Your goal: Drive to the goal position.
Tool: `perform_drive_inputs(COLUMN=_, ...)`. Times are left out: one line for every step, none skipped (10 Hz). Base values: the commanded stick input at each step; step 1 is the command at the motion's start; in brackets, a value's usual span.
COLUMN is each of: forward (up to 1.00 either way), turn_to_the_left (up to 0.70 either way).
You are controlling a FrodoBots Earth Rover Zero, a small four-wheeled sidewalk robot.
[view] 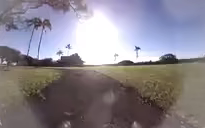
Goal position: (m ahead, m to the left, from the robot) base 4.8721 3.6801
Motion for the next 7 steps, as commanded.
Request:
perform_drive_inputs(forward=0.7, turn_to_the_left=0.14)
perform_drive_inputs(forward=0.7, turn_to_the_left=0.14)
perform_drive_inputs(forward=0.7, turn_to_the_left=0.14)
perform_drive_inputs(forward=0.7, turn_to_the_left=0.14)
perform_drive_inputs(forward=0.7, turn_to_the_left=0.1)
perform_drive_inputs(forward=0.7, turn_to_the_left=0.0)
perform_drive_inputs(forward=0.7, turn_to_the_left=0.0)
